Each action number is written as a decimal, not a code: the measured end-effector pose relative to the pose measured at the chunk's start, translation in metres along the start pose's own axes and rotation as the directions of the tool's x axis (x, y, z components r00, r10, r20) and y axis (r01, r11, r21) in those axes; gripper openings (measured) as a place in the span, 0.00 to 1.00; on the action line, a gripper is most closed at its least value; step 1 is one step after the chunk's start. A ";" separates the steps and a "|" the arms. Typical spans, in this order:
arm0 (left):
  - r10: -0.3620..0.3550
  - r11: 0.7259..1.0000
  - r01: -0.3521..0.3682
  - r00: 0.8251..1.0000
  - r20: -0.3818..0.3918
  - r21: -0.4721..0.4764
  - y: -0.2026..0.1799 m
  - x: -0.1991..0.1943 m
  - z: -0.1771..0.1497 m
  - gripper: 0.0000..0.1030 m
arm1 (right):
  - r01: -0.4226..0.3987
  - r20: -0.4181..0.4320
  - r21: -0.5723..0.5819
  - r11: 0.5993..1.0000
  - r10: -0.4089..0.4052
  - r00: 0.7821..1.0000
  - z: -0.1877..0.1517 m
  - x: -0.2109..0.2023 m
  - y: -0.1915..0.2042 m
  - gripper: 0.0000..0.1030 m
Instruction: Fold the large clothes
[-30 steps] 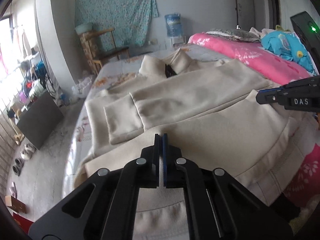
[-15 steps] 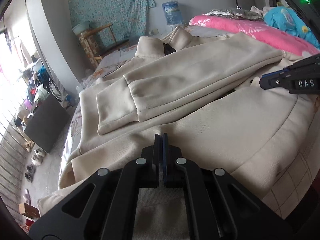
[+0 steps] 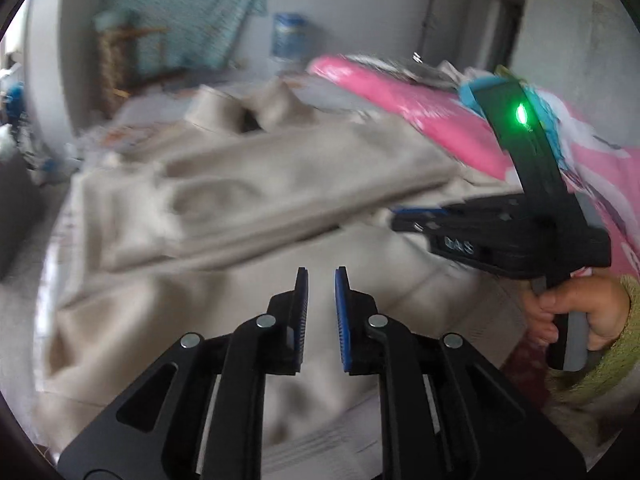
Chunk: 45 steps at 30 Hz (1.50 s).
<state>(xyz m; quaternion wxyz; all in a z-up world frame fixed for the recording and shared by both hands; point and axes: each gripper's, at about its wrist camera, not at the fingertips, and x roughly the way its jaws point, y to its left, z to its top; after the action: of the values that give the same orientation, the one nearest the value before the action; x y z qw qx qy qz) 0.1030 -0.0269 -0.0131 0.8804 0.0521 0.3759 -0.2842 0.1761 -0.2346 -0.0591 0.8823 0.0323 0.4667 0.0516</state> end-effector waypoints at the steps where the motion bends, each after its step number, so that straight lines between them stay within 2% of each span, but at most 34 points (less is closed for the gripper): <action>1: 0.014 1.000 -0.014 1.000 -0.016 0.014 -0.006 0.010 -0.003 0.12 | -0.012 0.000 0.011 1.000 0.012 1.000 0.000 0.000 -0.002 0.04; 3: 0.052 0.998 -0.051 0.996 -0.068 0.026 -0.010 0.030 -0.007 0.12 | -0.043 -0.002 0.033 0.999 0.043 0.999 0.000 0.000 -0.007 0.05; 4: 0.055 0.998 -0.054 0.997 -0.047 0.019 -0.009 0.030 -0.009 0.12 | -0.060 -0.002 0.043 0.997 0.060 0.998 -0.001 -0.001 -0.010 0.05; 6: 0.059 0.998 -0.057 0.997 -0.053 0.023 -0.010 0.031 -0.009 0.12 | -0.106 -0.002 0.084 0.991 0.106 0.994 -0.001 -0.008 -0.022 0.05; 8: 0.070 0.997 -0.068 0.996 -0.056 0.032 -0.013 0.032 -0.010 0.12 | -0.127 0.034 0.122 0.984 0.124 0.992 -0.004 -0.027 -0.038 0.05; 10: 0.083 0.996 -0.081 0.995 -0.052 0.040 -0.015 0.033 -0.011 0.12 | -0.087 0.050 0.122 0.989 0.082 0.995 -0.010 -0.043 -0.051 0.10; 13: 0.084 0.996 -0.082 0.995 -0.052 0.032 -0.011 0.031 -0.010 0.12 | 0.020 0.020 0.108 0.994 -0.022 1.000 -0.021 -0.054 -0.073 0.12; 15: 0.080 0.996 -0.079 0.995 -0.052 0.031 -0.010 0.029 -0.009 0.12 | 0.121 -0.016 0.111 0.986 -0.120 0.993 -0.025 -0.050 -0.089 0.12; 17: 0.078 0.997 -0.076 0.996 -0.051 0.032 -0.009 0.028 -0.009 0.13 | 0.229 -0.030 0.128 0.965 -0.227 0.973 -0.026 -0.043 -0.111 0.11; 19: 0.075 0.997 -0.074 0.996 -0.052 0.036 -0.009 0.028 -0.008 0.13 | 0.219 -0.016 0.180 0.959 -0.220 0.975 -0.026 -0.042 -0.131 0.05; 21: 0.076 0.997 -0.074 0.996 -0.052 0.034 -0.009 0.028 -0.008 0.13 | 0.238 -0.006 0.242 0.941 -0.244 0.970 -0.021 -0.047 -0.144 0.11; 24: 0.073 0.997 -0.071 0.996 -0.051 0.029 -0.008 0.028 -0.008 0.13 | 0.240 0.029 0.242 0.940 -0.254 0.967 -0.015 -0.062 -0.133 0.11; 27: 0.066 0.998 -0.065 0.997 -0.048 0.023 -0.007 0.028 -0.008 0.14 | 0.145 0.087 0.136 0.980 -0.157 0.984 -0.013 -0.079 -0.092 0.14; 29: 0.063 0.998 -0.062 0.997 -0.046 0.020 -0.006 0.028 -0.009 0.14 | 0.014 0.090 0.066 0.998 -0.020 0.996 -0.016 -0.084 -0.063 0.24; 30: 0.061 0.998 -0.060 0.997 -0.045 0.019 -0.006 0.028 -0.009 0.14 | -0.061 0.075 0.010 0.998 0.060 0.995 -0.019 -0.084 -0.042 0.26; 33: 0.052 0.999 -0.052 0.998 -0.044 0.006 -0.004 0.027 -0.009 0.13 | -0.165 0.016 -0.094 0.982 0.167 0.986 -0.032 -0.068 0.002 0.26; 35: 0.040 0.999 -0.041 0.998 -0.045 -0.016 -0.001 0.027 -0.009 0.13 | -0.175 -0.042 -0.109 0.979 0.172 0.984 -0.041 -0.048 0.013 0.26; 37: 0.020 0.999 -0.022 0.999 -0.045 -0.044 0.003 0.027 -0.010 0.14 | -0.179 -0.059 -0.092 0.980 0.174 0.983 -0.049 -0.036 0.015 0.26; 40: -0.013 0.997 0.010 0.999 -0.046 -0.078 0.010 0.026 -0.011 0.14 | -0.204 -0.048 -0.059 0.977 0.201 0.978 -0.053 -0.034 0.013 0.26; 43: -0.030 0.991 0.023 0.998 -0.052 -0.133 0.023 0.017 -0.015 0.11 | -0.178 -0.051 -0.088 0.980 0.174 0.983 -0.053 -0.035 0.019 0.26; 45: -0.007 0.986 0.000 0.999 -0.042 -0.164 0.036 0.002 -0.021 0.11 | -0.165 -0.052 -0.099 0.981 0.161 0.986 -0.055 -0.035 0.022 0.26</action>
<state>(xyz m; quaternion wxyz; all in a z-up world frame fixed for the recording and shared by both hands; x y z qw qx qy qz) 0.1100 0.0085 -0.0339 0.8731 -0.0150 0.4167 -0.2526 0.1098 -0.2164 -0.0585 0.8652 0.0238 0.4783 0.1484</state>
